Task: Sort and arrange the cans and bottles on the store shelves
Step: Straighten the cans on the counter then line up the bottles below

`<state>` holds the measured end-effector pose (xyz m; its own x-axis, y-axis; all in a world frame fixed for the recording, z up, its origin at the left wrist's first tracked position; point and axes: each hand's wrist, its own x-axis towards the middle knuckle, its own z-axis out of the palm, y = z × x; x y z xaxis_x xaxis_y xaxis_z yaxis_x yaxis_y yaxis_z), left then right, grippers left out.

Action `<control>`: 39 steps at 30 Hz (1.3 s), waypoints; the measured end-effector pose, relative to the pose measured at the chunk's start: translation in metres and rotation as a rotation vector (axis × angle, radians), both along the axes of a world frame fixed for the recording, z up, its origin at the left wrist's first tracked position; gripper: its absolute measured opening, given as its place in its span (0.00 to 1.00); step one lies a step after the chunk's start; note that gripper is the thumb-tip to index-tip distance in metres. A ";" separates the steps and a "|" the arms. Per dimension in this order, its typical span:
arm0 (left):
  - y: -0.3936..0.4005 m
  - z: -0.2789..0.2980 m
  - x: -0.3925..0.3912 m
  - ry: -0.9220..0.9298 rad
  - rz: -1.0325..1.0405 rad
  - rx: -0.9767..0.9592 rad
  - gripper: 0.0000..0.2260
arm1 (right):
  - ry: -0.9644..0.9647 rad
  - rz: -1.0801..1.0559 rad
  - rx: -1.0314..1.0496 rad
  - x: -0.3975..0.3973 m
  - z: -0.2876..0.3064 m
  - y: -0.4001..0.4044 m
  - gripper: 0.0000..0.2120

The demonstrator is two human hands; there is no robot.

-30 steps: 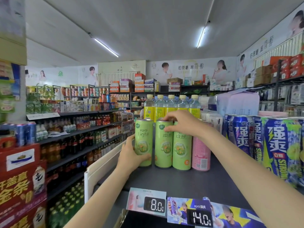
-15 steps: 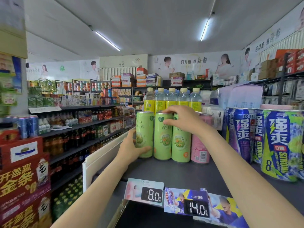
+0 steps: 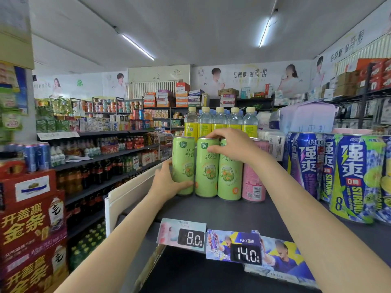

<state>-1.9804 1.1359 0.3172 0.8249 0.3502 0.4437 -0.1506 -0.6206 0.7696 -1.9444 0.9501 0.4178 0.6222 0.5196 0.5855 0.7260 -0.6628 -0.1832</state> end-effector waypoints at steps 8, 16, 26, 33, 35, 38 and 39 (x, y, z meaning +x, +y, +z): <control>0.000 0.000 -0.006 -0.002 -0.189 -0.264 0.30 | 0.001 0.005 0.000 -0.002 0.001 0.001 0.17; 0.002 -0.003 0.002 -0.024 -0.143 -0.087 0.29 | -0.096 -0.039 0.041 -0.003 -0.006 0.004 0.17; 0.004 -0.003 0.005 -0.069 -0.053 0.169 0.34 | -0.125 -0.094 0.047 -0.003 -0.009 0.012 0.20; -0.018 0.001 -0.012 -0.175 0.050 0.519 0.55 | 0.106 -0.062 0.016 -0.010 0.034 -0.045 0.19; -0.020 0.001 -0.014 -0.150 0.079 0.586 0.54 | 0.244 -0.031 -0.113 -0.007 0.033 -0.049 0.18; -0.022 0.001 -0.015 -0.128 0.085 0.647 0.52 | 0.242 0.003 -0.033 0.000 0.025 -0.047 0.16; -0.022 0.001 -0.016 -0.127 0.082 0.650 0.52 | 0.228 0.010 -0.003 0.002 0.024 -0.047 0.15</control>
<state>-1.9963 1.1140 0.3179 0.7344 0.0377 0.6776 -0.1483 -0.9654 0.2144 -1.9429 0.9034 0.4418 0.7327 0.5285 0.4288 0.6730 -0.6565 -0.3408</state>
